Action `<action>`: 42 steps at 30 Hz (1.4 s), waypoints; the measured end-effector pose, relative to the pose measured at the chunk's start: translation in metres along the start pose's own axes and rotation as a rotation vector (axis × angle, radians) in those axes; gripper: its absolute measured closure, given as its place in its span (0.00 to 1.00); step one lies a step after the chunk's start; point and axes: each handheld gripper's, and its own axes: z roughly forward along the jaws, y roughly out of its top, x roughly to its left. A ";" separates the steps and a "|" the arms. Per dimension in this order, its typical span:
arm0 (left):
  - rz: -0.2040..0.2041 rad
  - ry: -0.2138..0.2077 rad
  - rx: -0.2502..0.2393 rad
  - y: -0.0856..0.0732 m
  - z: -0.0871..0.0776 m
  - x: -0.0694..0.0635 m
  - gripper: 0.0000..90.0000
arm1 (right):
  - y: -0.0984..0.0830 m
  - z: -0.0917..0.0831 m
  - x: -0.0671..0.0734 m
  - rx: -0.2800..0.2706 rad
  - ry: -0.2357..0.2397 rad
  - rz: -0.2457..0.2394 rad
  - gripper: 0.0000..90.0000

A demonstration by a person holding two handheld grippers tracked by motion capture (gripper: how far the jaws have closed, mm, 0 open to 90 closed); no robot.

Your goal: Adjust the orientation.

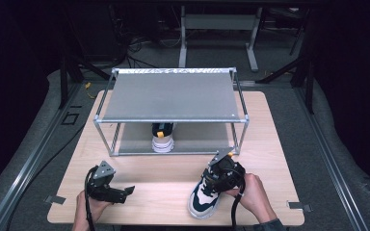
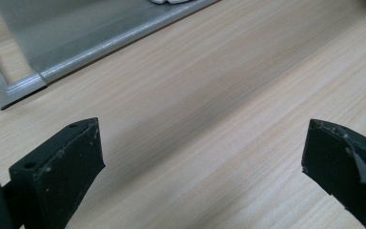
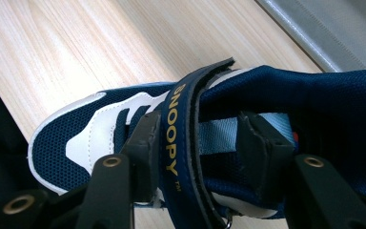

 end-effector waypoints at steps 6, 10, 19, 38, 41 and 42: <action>-0.004 0.000 -0.006 -0.001 -0.001 0.000 0.00 | 0.002 -0.005 0.005 -0.026 0.002 -0.011 0.81; -0.004 0.000 -0.008 -0.002 -0.002 0.001 0.00 | 0.003 -0.004 0.008 -0.020 -0.010 -0.010 0.82; -0.007 0.002 -0.026 0.001 -0.006 0.002 0.00 | 0.000 -0.018 0.007 -0.084 -0.025 0.077 0.83; -0.001 -0.013 -0.024 0.002 -0.004 0.000 0.00 | -0.006 -0.005 0.001 -0.072 -0.187 0.271 0.63; 0.000 -0.018 -0.038 0.003 -0.010 0.000 0.00 | -0.006 -0.011 -0.004 -0.080 -0.130 0.199 0.40; 0.000 -0.015 -0.045 0.002 -0.011 0.001 0.00 | -0.007 -0.016 -0.007 -0.084 -0.112 0.184 0.36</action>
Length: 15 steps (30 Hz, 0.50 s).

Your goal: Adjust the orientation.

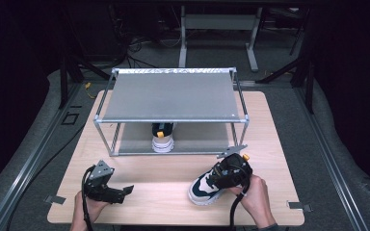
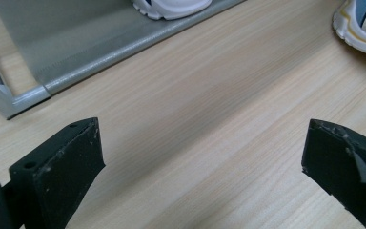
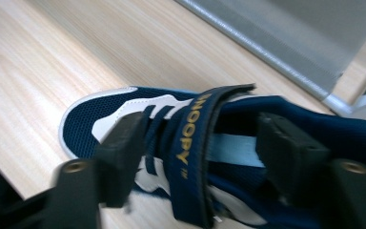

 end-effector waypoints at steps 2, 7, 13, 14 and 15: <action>-0.006 -0.003 -0.007 0.000 -0.001 0.002 0.00 | -0.001 -0.009 -0.009 -0.014 0.038 -0.024 0.31; -0.026 -0.019 -0.026 -0.002 0.001 0.002 0.00 | -0.006 -0.021 -0.024 -0.018 0.096 -0.071 0.25; -0.007 -0.035 -0.010 -0.005 0.004 -0.003 0.00 | -0.012 -0.012 -0.030 0.049 0.149 -0.164 0.28; -0.010 -0.038 -0.008 -0.005 0.004 -0.003 0.00 | -0.013 -0.010 -0.030 0.052 0.159 -0.173 0.29; -0.010 -0.040 -0.008 -0.006 0.004 -0.002 0.00 | -0.013 -0.007 -0.031 0.066 0.164 -0.183 0.30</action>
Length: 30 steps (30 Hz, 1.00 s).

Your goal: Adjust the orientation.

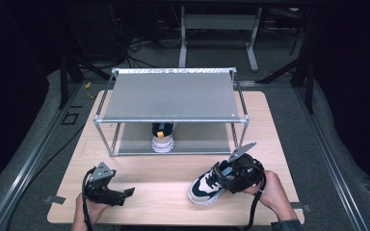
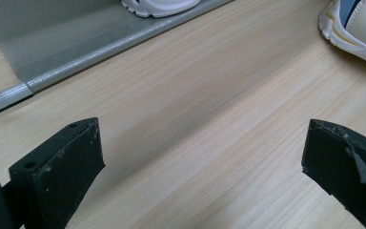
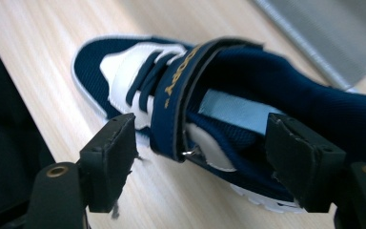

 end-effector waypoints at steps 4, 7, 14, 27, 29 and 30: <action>-0.004 -0.010 -0.004 0.000 0.001 0.000 0.00 | -0.002 0.009 -0.002 0.034 0.004 -0.028 0.41; 0.004 -0.012 -0.002 0.001 0.002 -0.001 0.00 | -0.005 0.014 -0.003 -0.007 0.043 -0.035 0.49; -0.004 -0.026 -0.023 0.001 0.003 -0.002 0.00 | -0.009 0.010 0.005 -0.009 -0.007 0.008 0.61; -0.005 -0.022 -0.039 0.005 0.003 0.000 0.00 | -0.001 0.016 0.026 -0.051 -0.125 0.315 0.62; -0.009 -0.022 -0.040 0.005 0.003 0.001 0.00 | 0.002 0.018 0.029 -0.057 -0.139 0.337 0.62; -0.012 -0.021 -0.040 0.005 0.003 0.001 0.00 | 0.003 0.019 0.030 -0.063 -0.144 0.344 0.60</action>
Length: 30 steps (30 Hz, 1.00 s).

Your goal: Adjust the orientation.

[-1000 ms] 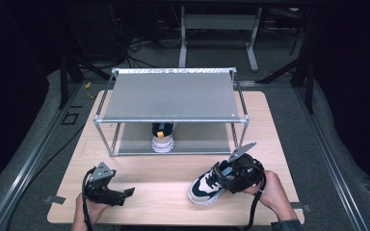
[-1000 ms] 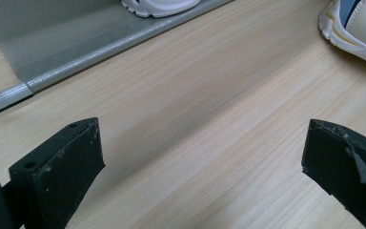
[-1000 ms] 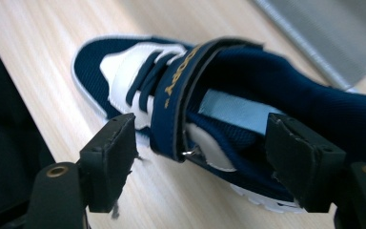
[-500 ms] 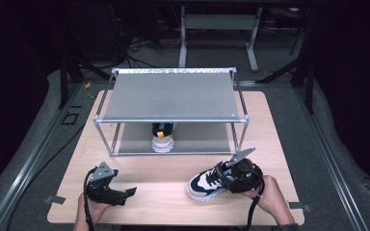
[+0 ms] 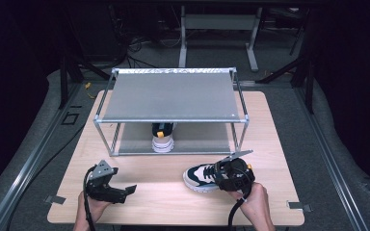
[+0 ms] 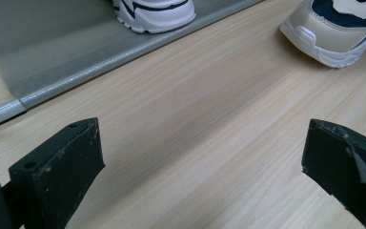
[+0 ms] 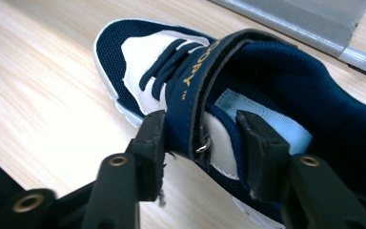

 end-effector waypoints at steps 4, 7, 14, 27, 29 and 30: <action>0.008 -0.001 0.002 0.000 -0.002 0.000 0.00 | 0.001 -0.003 0.002 -0.016 0.002 -0.039 0.46; 0.004 -0.004 -0.005 -0.001 -0.003 0.001 0.00 | -0.003 -0.013 -0.004 -0.032 0.001 -0.087 0.34; 0.014 -0.011 -0.001 0.000 -0.001 0.000 0.00 | -0.012 -0.042 -0.030 -0.118 0.006 -0.133 0.18; 0.020 -0.011 0.013 -0.001 0.001 -0.001 0.00 | -0.018 -0.026 -0.066 -0.100 0.119 -0.171 0.04; 0.019 -0.010 0.012 -0.001 0.001 0.000 0.00 | -0.019 -0.019 -0.065 -0.088 0.120 -0.167 0.04; 0.016 -0.011 0.010 -0.001 0.001 0.000 0.00 | -0.020 -0.016 -0.064 -0.091 0.137 -0.173 0.05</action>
